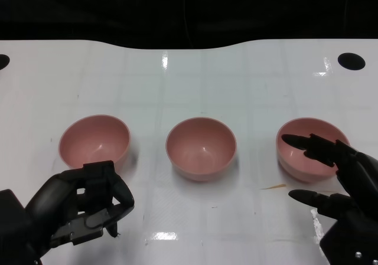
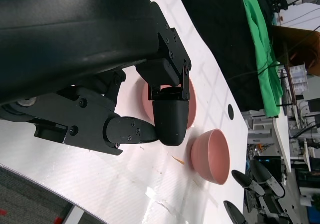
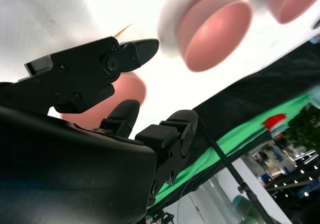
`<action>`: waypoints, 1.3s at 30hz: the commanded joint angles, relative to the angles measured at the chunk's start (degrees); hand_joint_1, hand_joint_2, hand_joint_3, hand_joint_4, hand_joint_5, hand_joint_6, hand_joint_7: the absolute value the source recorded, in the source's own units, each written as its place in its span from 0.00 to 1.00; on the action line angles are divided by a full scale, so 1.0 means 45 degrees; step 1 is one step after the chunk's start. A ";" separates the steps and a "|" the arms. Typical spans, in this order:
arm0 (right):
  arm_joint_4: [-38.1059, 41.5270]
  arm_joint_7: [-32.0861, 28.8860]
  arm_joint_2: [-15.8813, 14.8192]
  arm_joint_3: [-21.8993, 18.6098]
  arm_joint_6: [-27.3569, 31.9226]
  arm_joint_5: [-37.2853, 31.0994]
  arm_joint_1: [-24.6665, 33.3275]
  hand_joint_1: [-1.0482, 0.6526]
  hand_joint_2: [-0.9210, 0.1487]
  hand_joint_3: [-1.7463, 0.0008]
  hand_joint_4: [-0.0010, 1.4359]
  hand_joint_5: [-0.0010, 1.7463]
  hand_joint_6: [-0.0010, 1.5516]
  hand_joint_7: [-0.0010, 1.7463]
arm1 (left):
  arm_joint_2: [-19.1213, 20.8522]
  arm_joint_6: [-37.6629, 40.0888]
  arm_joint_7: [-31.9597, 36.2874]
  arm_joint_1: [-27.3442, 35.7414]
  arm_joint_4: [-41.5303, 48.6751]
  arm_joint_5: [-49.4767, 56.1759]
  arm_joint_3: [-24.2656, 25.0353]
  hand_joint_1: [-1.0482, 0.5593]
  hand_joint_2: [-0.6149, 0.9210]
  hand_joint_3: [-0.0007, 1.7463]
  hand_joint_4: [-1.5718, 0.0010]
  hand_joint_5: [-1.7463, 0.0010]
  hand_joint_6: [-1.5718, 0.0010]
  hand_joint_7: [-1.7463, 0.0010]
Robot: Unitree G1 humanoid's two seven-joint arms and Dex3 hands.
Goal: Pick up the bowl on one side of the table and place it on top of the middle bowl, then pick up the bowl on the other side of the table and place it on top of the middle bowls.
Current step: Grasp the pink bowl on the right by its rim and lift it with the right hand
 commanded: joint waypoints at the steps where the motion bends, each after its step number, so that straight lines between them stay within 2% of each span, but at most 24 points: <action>1: -0.0349 -0.0006 -0.0434 0.0229 0.0767 -0.1039 -0.0381 0.34 0.07 1.00 0.10 0.36 0.25 0.06 | 0.0173 0.0158 0.0146 -0.0004 -0.0142 0.0232 -0.0003 0.41 1.00 0.14 0.49 0.04 0.51 0.18; 9: 0.0305 0.0047 -0.1066 0.0978 0.1544 -0.2865 -0.1274 0.34 0.11 1.00 0.11 0.34 0.25 0.04 | 0.0107 0.0085 0.0069 0.0083 -0.0245 0.0139 0.0029 0.43 1.00 0.15 0.50 0.04 0.51 0.19; 18: 0.1802 0.0028 -0.1657 0.1997 0.2199 -0.4417 -0.2299 0.30 0.08 1.00 0.13 0.27 0.25 0.01 | 0.0098 0.0048 0.0120 0.0057 -0.0191 0.0217 0.0002 0.44 0.99 0.16 0.49 0.03 0.50 0.18; 24: 0.3141 -0.0307 -0.1738 0.2546 0.2352 -0.4862 -0.3024 0.29 0.06 1.00 0.17 0.18 0.26 0.00 | 0.0117 0.0057 0.0118 0.0089 -0.0258 0.0207 0.0025 0.44 0.99 0.16 0.48 0.04 0.51 0.18; 28: 0.3323 -0.0443 -0.1783 0.2651 0.2359 -0.4825 -0.3129 0.29 0.06 1.00 0.18 0.16 0.26 0.00 | 0.0115 0.0048 0.0119 0.0090 -0.0258 0.0210 0.0026 0.44 0.99 0.16 0.48 0.04 0.52 0.18; 39: 0.6691 -0.1614 -0.1591 0.3605 0.2404 -0.5169 -0.4878 0.30 0.05 1.00 0.22 0.13 0.28 0.01 | 0.0078 -0.0042 0.0129 0.0112 -0.0231 0.0196 0.0021 0.46 0.99 0.17 0.49 0.04 0.52 0.18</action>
